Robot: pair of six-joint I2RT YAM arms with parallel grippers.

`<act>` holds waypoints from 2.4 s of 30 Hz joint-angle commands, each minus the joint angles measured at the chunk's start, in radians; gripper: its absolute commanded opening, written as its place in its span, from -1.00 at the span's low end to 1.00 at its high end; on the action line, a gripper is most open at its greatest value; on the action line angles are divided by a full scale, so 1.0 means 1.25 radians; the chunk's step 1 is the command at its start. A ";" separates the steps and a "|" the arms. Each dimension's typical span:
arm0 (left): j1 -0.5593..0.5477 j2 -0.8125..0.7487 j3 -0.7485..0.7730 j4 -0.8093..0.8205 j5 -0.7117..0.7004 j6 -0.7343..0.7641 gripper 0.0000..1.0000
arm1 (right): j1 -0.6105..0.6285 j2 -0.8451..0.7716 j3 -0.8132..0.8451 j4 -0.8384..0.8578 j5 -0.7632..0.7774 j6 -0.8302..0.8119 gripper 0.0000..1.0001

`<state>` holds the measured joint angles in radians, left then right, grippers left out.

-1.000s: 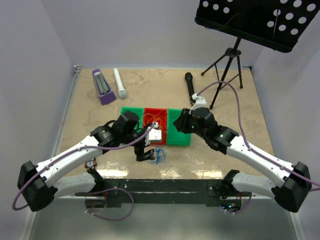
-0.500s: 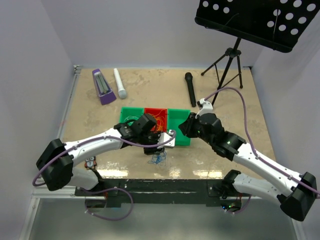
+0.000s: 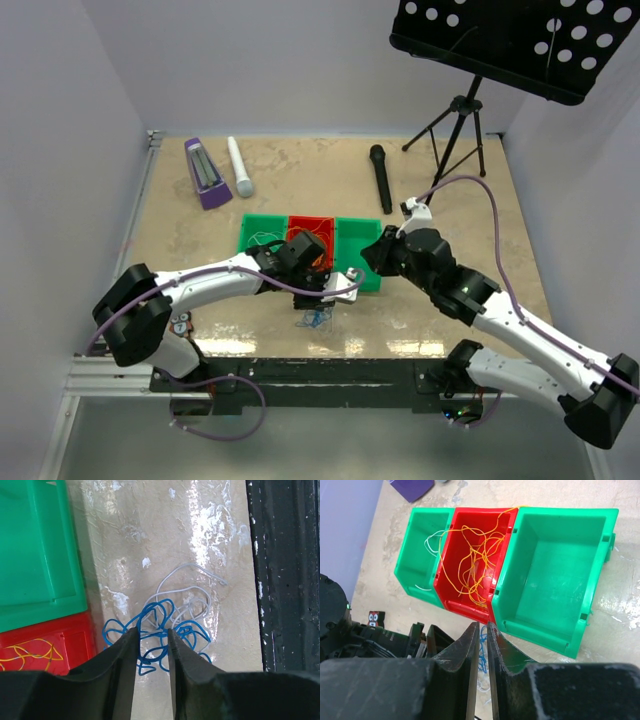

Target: Untangle the cables

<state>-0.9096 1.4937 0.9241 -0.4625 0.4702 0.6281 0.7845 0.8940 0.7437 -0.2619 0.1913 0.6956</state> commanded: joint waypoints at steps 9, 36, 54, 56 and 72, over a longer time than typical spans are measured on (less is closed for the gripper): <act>-0.002 -0.039 0.112 -0.068 0.039 -0.019 -0.93 | -0.004 -0.026 0.005 -0.010 -0.016 -0.028 -0.64; -0.001 -0.267 0.451 -0.265 0.056 -0.066 -1.00 | -0.003 -0.081 -0.121 0.217 -0.313 -0.073 0.04; 0.009 -0.298 0.418 -0.185 -0.141 -0.099 -1.00 | -0.003 -0.180 -0.140 0.238 -0.351 -0.095 0.00; 0.009 -0.284 0.447 -0.190 -0.119 -0.099 -1.00 | -0.003 -0.150 -0.123 0.247 -0.356 -0.112 0.01; 0.007 -0.213 0.598 -0.209 -0.061 -0.109 -1.00 | 0.069 0.092 -0.075 0.425 -0.352 -0.115 -0.16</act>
<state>-0.9024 1.2144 1.5852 -0.7349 0.3500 0.5110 0.8234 0.9527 0.6304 0.1570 -0.2520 0.5270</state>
